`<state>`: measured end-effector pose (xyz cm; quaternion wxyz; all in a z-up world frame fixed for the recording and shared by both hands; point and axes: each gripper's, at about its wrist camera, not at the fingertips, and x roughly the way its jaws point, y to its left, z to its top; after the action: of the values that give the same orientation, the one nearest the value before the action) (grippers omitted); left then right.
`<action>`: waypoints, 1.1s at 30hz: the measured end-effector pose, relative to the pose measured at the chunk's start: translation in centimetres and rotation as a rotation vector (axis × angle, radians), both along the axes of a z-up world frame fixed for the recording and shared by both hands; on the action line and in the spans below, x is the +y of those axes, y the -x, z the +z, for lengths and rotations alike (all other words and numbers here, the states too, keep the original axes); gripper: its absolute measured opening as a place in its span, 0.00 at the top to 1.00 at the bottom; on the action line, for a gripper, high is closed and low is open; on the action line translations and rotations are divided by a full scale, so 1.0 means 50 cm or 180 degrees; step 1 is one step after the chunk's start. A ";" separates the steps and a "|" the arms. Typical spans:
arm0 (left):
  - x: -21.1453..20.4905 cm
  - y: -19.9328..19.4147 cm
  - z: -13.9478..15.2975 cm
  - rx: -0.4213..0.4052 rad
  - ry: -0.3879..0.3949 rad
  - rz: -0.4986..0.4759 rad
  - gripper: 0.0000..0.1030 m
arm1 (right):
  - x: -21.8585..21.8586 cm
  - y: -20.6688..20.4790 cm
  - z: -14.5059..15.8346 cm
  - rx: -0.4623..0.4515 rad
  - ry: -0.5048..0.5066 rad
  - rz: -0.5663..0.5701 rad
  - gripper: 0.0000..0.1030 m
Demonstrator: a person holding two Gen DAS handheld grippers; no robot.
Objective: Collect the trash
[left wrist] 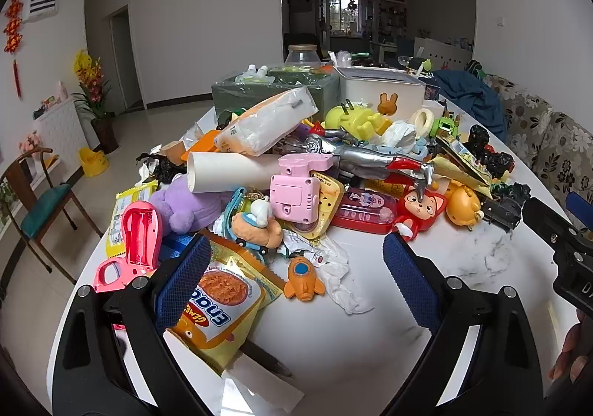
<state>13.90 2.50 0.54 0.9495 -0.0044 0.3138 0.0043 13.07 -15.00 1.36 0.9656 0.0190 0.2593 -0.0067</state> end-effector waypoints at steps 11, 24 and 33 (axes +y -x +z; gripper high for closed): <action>0.000 0.004 -0.001 0.0005 -0.0010 0.0001 0.11 | -0.004 0.002 -0.005 0.0046 0.0008 -0.0008 0.05; 0.006 0.003 -0.006 0.0014 -0.0002 0.0009 0.11 | 0.002 0.000 -0.007 0.0067 0.0018 0.0023 0.05; 0.010 0.003 -0.006 0.0018 0.0026 0.0020 0.11 | 0.003 -0.001 -0.007 0.0065 0.0015 0.0024 0.05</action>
<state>13.73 3.02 0.24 0.9485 -0.0093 0.3165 0.0060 13.10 -14.85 0.99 0.9629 0.0157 0.2692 -0.0038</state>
